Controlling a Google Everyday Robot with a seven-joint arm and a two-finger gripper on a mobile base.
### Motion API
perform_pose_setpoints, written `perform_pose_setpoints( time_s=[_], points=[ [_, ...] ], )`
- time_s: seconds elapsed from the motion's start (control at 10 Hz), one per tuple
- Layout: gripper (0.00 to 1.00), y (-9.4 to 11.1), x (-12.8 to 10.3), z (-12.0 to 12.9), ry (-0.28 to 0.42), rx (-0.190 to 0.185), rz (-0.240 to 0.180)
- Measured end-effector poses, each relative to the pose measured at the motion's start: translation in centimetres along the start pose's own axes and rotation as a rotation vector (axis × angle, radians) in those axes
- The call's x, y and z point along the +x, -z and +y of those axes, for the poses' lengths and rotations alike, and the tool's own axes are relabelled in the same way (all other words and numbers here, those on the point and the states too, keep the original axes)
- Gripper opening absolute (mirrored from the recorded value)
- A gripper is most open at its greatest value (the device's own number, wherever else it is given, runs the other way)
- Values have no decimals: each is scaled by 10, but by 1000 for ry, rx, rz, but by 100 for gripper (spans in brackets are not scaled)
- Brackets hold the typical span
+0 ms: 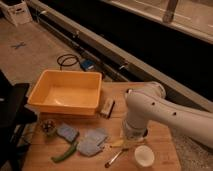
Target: Place banana in paper cup
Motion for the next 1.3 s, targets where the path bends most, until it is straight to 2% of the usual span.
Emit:
perform_pose_setpoints(
  time_s=[0.4, 0.5, 0.7, 0.9, 1.1, 1.2, 1.3],
  points=[
    [0, 0, 7, 1, -26, 6, -4],
    [0, 1, 15, 3, -45, 10, -4],
    [0, 2, 47, 12, -113, 14, -3],
    [0, -9, 75, 22, -186, -10, -1],
    [0, -24, 83, 25, -224, -37, -7],
    [5, -32, 85, 26, -239, -52, -12],
    [16, -40, 86, 26, -250, -67, -18]
  ],
)
